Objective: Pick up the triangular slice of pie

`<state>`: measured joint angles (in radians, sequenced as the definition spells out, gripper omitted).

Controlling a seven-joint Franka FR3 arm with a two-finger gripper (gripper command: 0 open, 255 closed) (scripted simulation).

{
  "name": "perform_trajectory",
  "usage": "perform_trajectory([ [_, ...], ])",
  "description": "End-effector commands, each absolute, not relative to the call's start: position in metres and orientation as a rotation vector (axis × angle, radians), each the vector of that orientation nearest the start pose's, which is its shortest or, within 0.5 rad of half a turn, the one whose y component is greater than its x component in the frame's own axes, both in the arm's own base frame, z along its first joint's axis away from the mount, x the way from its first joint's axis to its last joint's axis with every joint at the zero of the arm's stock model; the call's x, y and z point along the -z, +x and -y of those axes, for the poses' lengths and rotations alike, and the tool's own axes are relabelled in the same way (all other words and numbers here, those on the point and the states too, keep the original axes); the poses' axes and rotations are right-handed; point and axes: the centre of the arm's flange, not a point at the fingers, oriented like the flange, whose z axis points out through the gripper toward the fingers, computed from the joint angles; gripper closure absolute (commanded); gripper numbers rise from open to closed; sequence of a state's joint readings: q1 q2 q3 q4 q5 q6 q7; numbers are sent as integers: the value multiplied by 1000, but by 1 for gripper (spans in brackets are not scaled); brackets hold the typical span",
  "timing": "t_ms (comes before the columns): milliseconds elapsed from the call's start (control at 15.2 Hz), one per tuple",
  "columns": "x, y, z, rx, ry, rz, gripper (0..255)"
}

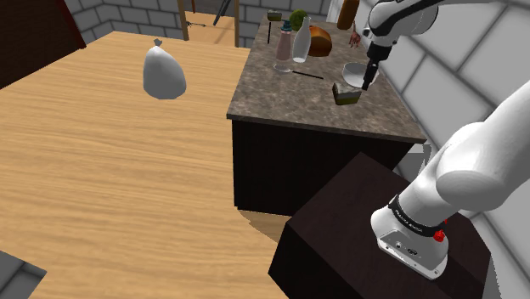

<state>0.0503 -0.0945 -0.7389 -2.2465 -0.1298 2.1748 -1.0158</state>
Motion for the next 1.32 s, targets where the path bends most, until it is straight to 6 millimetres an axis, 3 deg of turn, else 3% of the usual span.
perform_trajectory([
  [0,-381,399,352,-37,-3094,677,0],
  [726,-304,471,453,26,-3015,872,0],
  [1254,-263,472,454,27,-3014,874,0],
])
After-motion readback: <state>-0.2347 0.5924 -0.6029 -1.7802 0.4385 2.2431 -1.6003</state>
